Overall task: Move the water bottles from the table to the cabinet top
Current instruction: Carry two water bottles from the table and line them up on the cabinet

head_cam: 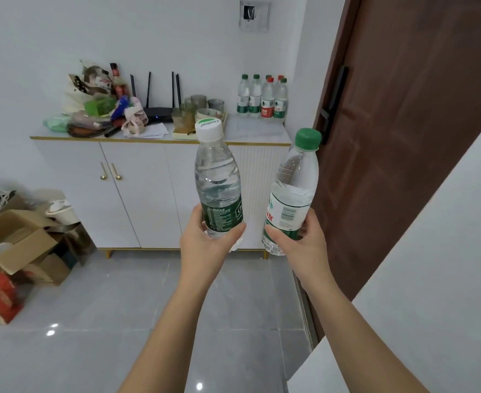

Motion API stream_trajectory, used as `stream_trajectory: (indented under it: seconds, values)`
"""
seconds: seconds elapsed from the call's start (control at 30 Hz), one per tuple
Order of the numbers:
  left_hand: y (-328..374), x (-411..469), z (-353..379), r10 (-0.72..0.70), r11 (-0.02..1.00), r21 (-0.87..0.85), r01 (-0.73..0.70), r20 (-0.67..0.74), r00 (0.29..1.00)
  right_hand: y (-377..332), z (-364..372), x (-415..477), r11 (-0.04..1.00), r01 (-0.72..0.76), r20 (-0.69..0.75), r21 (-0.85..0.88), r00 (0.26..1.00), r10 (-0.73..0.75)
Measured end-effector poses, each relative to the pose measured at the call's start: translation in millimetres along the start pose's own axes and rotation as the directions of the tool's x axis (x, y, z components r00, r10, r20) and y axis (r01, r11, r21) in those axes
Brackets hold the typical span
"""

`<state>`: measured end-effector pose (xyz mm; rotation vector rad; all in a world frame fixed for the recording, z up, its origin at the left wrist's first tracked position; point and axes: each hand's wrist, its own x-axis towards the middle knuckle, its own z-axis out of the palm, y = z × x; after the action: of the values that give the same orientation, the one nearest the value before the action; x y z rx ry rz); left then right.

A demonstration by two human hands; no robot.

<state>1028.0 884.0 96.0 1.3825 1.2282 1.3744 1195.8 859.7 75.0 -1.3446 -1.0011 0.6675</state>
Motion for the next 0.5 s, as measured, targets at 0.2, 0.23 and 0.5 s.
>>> stream_trajectory:
  seconds: [0.2,0.23,0.5]
  values:
    - [-16.8,77.4,18.7,0.012,1.000,0.002,-0.013,0.042,0.999,16.5,28.2,69.7,1.000,0.017,-0.044,-0.014,0.999,-0.017]
    - [-19.3,92.1,21.3,0.015,1.000,-0.003,-0.015,0.052,0.999,19.1,34.9,82.5,1.000,0.021,-0.057,-0.012,0.998,-0.021]
    - [-41.3,200.9,32.3,0.012,1.000,0.009,-0.013,0.111,0.994,31.7,82.9,174.3,1.000,0.006,-0.143,0.012,0.990,-0.005]
